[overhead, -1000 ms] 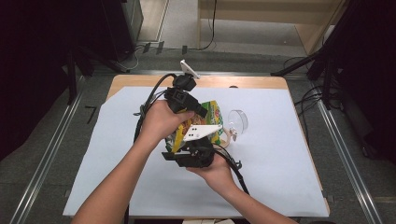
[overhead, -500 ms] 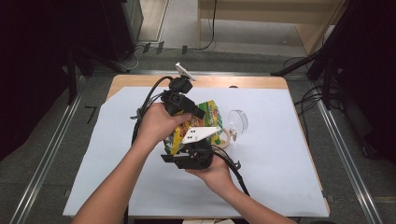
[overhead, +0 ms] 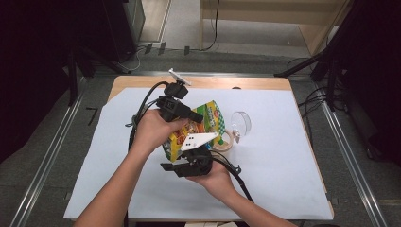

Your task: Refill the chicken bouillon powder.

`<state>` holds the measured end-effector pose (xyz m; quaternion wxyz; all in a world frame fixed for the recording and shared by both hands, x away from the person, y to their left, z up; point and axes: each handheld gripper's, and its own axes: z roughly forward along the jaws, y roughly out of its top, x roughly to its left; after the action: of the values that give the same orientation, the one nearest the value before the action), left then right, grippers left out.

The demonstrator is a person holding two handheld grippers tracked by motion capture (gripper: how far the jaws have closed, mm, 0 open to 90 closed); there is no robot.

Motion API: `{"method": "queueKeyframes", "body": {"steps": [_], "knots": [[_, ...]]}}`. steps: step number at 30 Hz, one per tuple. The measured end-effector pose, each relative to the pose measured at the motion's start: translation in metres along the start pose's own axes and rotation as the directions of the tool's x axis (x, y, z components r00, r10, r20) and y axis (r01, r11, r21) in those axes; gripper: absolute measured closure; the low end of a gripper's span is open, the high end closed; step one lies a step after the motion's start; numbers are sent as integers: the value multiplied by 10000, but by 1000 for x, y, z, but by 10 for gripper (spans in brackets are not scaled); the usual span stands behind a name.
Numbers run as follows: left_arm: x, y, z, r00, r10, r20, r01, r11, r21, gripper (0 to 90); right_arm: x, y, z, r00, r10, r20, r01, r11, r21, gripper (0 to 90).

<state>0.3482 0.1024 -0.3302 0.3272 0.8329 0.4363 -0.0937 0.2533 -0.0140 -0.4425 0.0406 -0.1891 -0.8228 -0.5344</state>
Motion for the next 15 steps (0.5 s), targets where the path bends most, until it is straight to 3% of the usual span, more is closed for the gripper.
{"method": "queueKeyframes", "body": {"steps": [15], "knots": [[11,-25,-5,9985,161,532,-134,9987,-501,880,0,-16,11,9996,-171,221,164,9994,310,559]]}}
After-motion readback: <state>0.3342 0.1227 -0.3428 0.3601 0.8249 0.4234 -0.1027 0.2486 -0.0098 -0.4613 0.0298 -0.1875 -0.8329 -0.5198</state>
